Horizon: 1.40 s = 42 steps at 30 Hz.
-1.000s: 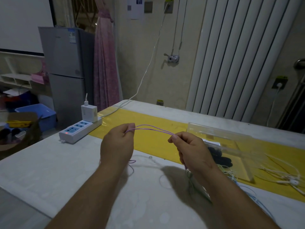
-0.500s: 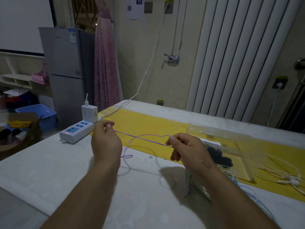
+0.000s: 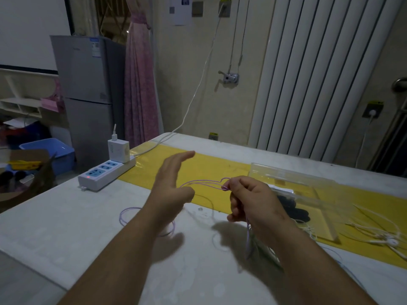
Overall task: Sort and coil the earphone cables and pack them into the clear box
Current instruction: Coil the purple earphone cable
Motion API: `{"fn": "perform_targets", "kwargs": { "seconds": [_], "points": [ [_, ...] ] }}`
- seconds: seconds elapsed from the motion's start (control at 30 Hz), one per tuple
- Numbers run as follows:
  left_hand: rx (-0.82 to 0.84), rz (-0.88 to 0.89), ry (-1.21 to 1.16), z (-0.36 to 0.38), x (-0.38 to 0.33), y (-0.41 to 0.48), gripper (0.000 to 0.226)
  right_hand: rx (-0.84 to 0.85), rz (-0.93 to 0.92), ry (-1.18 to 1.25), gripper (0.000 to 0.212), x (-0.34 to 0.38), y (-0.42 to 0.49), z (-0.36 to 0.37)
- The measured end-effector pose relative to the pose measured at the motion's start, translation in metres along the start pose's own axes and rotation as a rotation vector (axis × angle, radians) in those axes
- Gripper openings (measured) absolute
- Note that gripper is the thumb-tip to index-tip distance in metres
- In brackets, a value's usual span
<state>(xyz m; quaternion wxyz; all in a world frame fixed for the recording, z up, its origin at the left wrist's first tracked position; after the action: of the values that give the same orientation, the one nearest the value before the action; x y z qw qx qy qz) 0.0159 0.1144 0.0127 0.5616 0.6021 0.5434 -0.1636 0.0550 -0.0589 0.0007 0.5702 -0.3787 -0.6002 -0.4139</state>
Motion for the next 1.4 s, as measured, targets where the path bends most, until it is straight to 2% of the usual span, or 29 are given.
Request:
{"fn": "perform_targets", "kwargs": {
  "seconds": [0.07,0.13,0.2,0.37,0.47,0.57,0.7,0.87,0.93,1.0,1.07,1.1,1.13,1.2,1.27,1.33,1.4],
  "points": [
    [0.138,0.039,-0.24,0.013,-0.012,-0.004,0.068,0.033,0.008,-0.033,0.025,-0.001,-0.002,0.005],
    [0.173,0.045,-0.337,0.019,-0.013,-0.004,0.046,0.058,-0.011,-0.1,0.024,-0.001,-0.003,0.008],
    [0.138,0.046,-0.281,0.02,-0.007,-0.002,0.039,0.083,-0.027,-0.144,0.024,0.0,-0.003,0.011],
    [0.229,0.085,0.068,0.031,-0.001,0.0,0.019,0.116,-0.032,-0.147,0.02,0.001,-0.004,0.014],
    [0.043,0.091,0.128,0.016,-0.002,0.004,0.023,0.08,-0.019,-0.122,0.016,-0.001,-0.001,0.009],
    [-0.197,0.048,0.065,-0.008,-0.001,0.003,0.025,0.077,0.027,-0.068,0.015,-0.003,-0.001,0.008],
    [-0.418,-0.025,0.054,-0.028,0.004,0.0,0.024,0.095,0.1,0.031,0.011,-0.006,-0.003,0.008],
    [-0.675,-0.075,0.139,-0.056,0.004,-0.009,0.02,0.033,-0.002,-0.139,0.013,0.001,0.001,-0.003],
    [-0.711,-0.132,0.132,-0.06,0.008,-0.01,0.02,0.008,-0.013,-0.152,0.013,0.002,0.002,-0.008],
    [-0.636,-0.19,0.156,-0.055,0.014,-0.008,0.02,-0.002,-0.021,-0.168,0.016,0.001,0.003,-0.01],
    [-0.473,-0.275,0.263,-0.045,0.025,-0.003,0.017,-0.006,-0.047,-0.172,0.019,0.001,0.003,-0.009],
    [-0.384,-0.279,0.33,-0.04,0.026,-0.002,0.026,-0.013,-0.073,-0.183,0.02,0.002,0.003,-0.009],
    [-0.316,-0.225,0.377,-0.034,0.023,-0.001,0.04,-0.026,-0.106,-0.212,0.02,0.004,0.004,-0.008],
    [-0.219,0.008,0.358,-0.022,0.004,0.002,0.065,-0.047,-0.17,-0.288,0.021,0.008,0.004,-0.006],
    [-0.049,0.174,0.306,-0.003,-0.011,0.001,0.074,-0.036,-0.206,-0.306,0.02,0.009,0.003,0.0],
    [0.133,0.241,0.354,0.018,-0.012,-0.003,0.066,-0.004,-0.223,-0.289,0.018,0.01,0.0,0.005],
    [0.244,0.178,0.386,0.03,-0.002,-0.004,0.049,0.022,-0.24,-0.278,0.016,0.014,-0.002,0.009]
  ]
}}
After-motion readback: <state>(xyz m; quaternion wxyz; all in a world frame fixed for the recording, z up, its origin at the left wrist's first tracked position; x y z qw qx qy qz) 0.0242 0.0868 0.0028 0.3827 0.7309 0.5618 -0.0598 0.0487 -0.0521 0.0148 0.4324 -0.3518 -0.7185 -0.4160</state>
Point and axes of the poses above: each hand's wrist, its own y-axis towards the middle knuckle, its own z-axis out of the palm, x = y × z, the point moved 8 cm from there along y, towards the middle knuckle, and after that the axes turned 3 degrees about z, right-handed, at the moved point
